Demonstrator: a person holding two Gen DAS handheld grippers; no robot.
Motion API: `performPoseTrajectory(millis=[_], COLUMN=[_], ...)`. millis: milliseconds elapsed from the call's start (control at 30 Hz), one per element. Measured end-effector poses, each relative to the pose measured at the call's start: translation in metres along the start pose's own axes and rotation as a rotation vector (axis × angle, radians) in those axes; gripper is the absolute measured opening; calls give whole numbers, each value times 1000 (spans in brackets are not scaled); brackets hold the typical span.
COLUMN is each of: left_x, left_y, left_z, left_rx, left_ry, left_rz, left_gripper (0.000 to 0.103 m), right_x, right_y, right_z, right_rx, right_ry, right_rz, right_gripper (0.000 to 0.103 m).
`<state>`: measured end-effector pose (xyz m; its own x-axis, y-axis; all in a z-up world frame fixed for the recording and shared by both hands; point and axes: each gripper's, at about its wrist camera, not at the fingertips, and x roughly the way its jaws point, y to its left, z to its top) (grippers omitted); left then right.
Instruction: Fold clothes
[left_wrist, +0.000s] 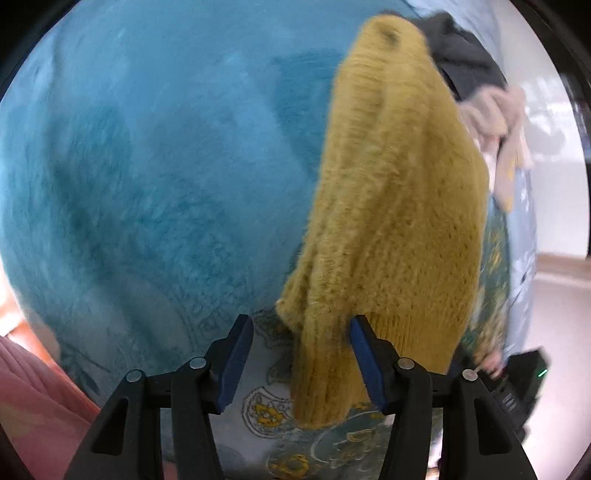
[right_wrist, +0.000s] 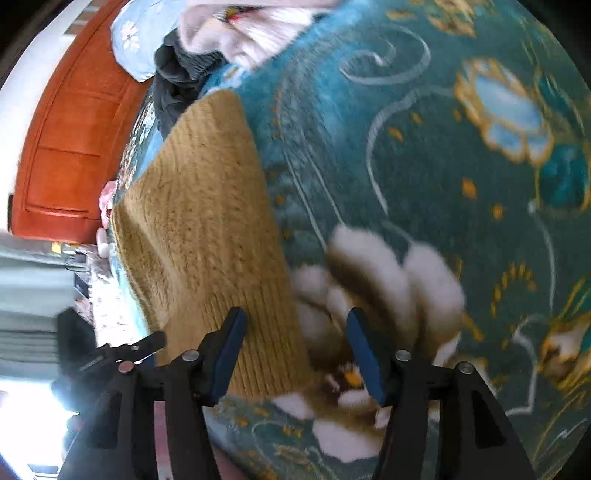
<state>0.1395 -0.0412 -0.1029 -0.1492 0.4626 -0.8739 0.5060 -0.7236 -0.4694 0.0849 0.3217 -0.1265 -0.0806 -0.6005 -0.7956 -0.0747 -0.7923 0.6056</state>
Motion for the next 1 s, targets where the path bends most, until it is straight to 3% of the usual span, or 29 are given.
performPoseTrajectory(millis=[133, 300, 467, 500, 567, 633, 733, 833, 1000], left_x=[-7, -30, -36, -36, -37, -37, -37, -37, -37], left_y=[10, 23, 36, 38, 38, 37, 37, 38, 35], left_z=[0, 0, -2, -2, -2, -2, 1, 6, 9], left_rx=[-50, -119, -195, -202, -207, -204, -195, -197, -191], left_ry=[-19, -109, -133, -135, -139, -144, -148, -145, -145], left_rz=[-62, -208, -260, -262, -267, -272, -280, -284, -291], left_gripper=[57, 57, 57, 57, 57, 57, 57, 58, 58], right_x=[4, 21, 30, 29, 27, 25, 19, 2, -74], right_y=[-4, 6, 13, 12, 13, 16, 24, 29, 10], right_z=[-7, -17, -27, -27, -28, -28, -24, -7, 83], right_rx=[16, 4, 14, 30, 48, 50, 37, 26, 18], right_ry=[16, 58, 41, 30, 18, 15, 4, -13, -214], right_rz=[64, 164, 177, 183, 182, 170, 146, 123, -25], right_gripper=[59, 60, 63, 62, 48, 27, 23, 22, 21])
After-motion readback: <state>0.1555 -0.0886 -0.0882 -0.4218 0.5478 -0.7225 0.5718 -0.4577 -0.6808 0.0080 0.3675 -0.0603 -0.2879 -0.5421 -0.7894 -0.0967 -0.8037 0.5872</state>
